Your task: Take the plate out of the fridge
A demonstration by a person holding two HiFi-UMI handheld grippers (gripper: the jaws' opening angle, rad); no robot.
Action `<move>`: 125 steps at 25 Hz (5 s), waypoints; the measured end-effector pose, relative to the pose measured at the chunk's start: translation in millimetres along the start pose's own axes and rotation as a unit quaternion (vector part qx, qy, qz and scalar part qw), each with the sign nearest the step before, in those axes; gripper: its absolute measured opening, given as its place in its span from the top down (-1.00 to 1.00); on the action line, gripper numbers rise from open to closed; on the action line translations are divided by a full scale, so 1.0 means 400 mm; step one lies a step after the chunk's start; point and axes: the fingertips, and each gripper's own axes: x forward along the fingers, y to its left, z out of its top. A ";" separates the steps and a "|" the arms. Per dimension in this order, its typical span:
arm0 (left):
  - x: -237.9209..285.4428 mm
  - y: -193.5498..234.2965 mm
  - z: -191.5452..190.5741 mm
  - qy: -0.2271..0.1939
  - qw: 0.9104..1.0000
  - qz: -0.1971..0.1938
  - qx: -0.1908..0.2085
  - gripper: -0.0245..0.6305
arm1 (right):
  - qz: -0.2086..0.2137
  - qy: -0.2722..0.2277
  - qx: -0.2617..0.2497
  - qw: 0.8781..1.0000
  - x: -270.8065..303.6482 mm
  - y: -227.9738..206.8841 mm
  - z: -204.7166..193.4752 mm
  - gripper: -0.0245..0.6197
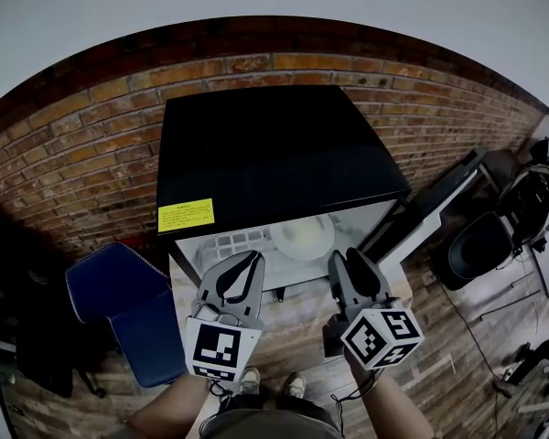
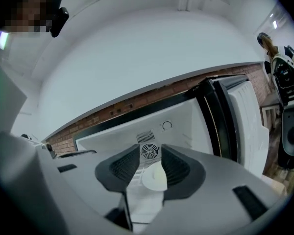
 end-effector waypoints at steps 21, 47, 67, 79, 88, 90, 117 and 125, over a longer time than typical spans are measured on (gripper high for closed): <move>0.082 0.012 -0.077 0.035 0.999 0.005 -0.007 0.85 | -0.030 0.041 0.247 0.968 0.111 -0.167 -0.198 0.40; 0.081 -0.001 -0.115 0.057 0.998 0.002 -0.006 0.85 | 0.003 0.045 0.475 0.879 0.202 -0.132 -0.308 0.53; 0.061 -0.023 -0.119 0.064 0.998 -0.010 -0.005 0.85 | -0.040 0.058 0.508 0.858 0.184 -0.116 -0.302 0.80; 0.035 -0.038 -0.078 0.048 0.999 -0.014 0.001 0.85 | -0.046 0.052 0.558 0.827 0.110 -0.078 -0.264 0.80; 0.039 -0.084 -0.018 0.024 0.999 -0.032 0.009 0.85 | -0.034 0.027 0.554 0.831 -0.002 -0.065 -0.140 0.80; 0.044 -0.104 -0.006 0.018 0.999 -0.043 0.013 0.85 | -0.034 0.017 0.554 0.832 -0.032 -0.071 -0.119 0.80; 0.133 -0.488 0.098 -0.027 0.975 -0.219 0.033 0.85 | -0.126 -0.140 0.565 0.804 -0.478 -0.290 0.003 0.80; 0.137 -0.617 0.072 -0.027 0.962 -0.269 0.038 0.85 | -0.171 -0.162 0.568 0.789 -0.595 -0.351 -0.056 0.80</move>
